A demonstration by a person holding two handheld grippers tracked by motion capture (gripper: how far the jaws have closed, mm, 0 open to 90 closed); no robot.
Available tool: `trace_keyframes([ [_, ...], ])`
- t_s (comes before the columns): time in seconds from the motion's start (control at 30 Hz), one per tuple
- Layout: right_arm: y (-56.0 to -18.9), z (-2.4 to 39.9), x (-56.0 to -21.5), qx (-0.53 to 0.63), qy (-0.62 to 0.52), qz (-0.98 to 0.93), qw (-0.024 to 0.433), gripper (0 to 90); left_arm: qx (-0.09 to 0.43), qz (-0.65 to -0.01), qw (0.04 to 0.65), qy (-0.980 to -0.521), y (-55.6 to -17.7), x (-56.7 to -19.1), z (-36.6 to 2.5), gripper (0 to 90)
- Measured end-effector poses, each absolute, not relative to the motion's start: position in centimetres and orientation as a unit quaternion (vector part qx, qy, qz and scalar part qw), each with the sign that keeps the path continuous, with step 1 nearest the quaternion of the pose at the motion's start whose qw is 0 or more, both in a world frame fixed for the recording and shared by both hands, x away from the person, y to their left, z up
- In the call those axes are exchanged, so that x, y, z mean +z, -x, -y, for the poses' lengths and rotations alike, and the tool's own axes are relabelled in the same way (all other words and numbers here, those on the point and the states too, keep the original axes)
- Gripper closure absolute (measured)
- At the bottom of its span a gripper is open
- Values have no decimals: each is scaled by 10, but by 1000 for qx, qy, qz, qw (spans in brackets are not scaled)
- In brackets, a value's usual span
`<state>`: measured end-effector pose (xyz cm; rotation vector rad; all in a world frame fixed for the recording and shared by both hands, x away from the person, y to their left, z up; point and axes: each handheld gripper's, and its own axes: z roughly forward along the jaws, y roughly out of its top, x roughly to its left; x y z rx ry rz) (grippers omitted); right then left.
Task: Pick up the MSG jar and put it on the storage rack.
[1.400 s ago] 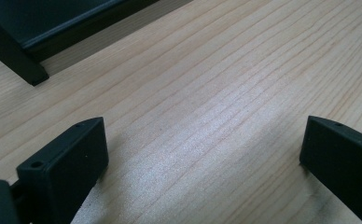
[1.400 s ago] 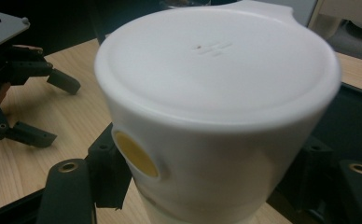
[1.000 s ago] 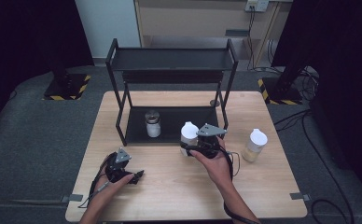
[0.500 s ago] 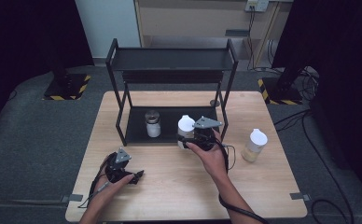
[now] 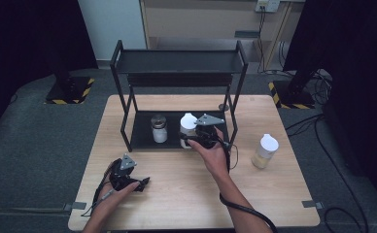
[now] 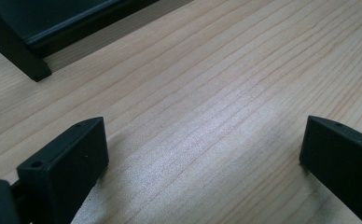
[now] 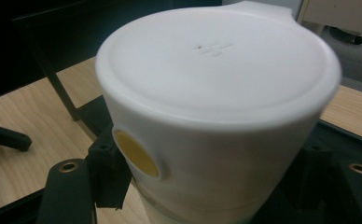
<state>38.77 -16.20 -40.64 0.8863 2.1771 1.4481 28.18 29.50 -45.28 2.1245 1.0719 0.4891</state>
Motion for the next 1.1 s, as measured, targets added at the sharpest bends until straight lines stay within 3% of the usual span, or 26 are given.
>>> trace_keyframes([
  [1.1,-420,130,-414,493,-315,-787,194,313,191,-415,346,-819,-279,-452,-294,0],
])
